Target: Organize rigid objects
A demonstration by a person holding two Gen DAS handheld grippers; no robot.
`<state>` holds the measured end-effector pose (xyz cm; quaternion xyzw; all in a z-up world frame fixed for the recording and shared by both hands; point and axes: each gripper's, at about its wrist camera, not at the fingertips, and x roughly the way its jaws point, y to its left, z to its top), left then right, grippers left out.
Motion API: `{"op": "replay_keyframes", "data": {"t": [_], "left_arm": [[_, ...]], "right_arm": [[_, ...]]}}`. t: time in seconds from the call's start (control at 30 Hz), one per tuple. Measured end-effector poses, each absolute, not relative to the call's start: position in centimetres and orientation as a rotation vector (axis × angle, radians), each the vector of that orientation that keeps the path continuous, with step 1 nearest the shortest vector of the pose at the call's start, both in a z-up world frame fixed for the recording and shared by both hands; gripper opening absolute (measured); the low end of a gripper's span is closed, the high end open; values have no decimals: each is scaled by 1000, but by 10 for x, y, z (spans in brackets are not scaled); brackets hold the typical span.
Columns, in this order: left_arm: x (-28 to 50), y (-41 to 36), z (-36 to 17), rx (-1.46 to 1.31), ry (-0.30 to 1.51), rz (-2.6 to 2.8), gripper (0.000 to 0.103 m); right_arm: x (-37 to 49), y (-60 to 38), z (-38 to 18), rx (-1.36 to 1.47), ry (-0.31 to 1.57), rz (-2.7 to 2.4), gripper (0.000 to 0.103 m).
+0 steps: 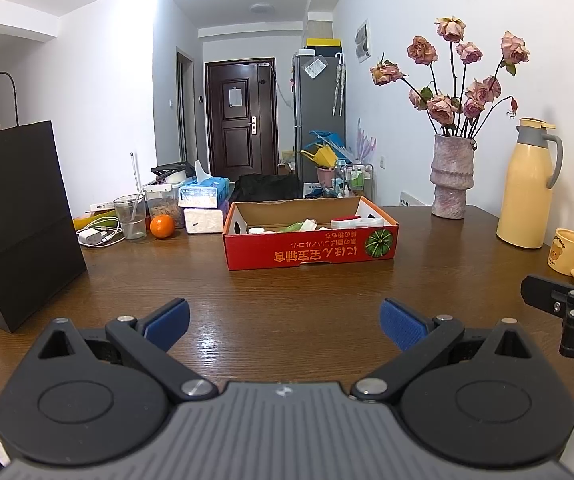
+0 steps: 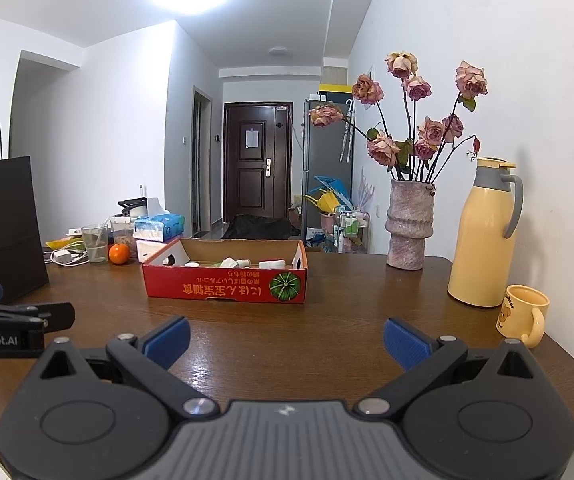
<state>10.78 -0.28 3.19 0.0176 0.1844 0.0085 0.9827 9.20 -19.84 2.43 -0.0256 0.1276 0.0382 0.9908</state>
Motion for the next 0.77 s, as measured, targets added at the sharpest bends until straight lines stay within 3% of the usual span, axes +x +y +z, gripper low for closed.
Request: {"op": "replay_keyframes", "data": {"t": [0.77], "left_arm": [[109, -7, 26, 30, 390, -16, 103]], "right_arm": [[93, -201, 19, -64, 268, 73, 103]]}}
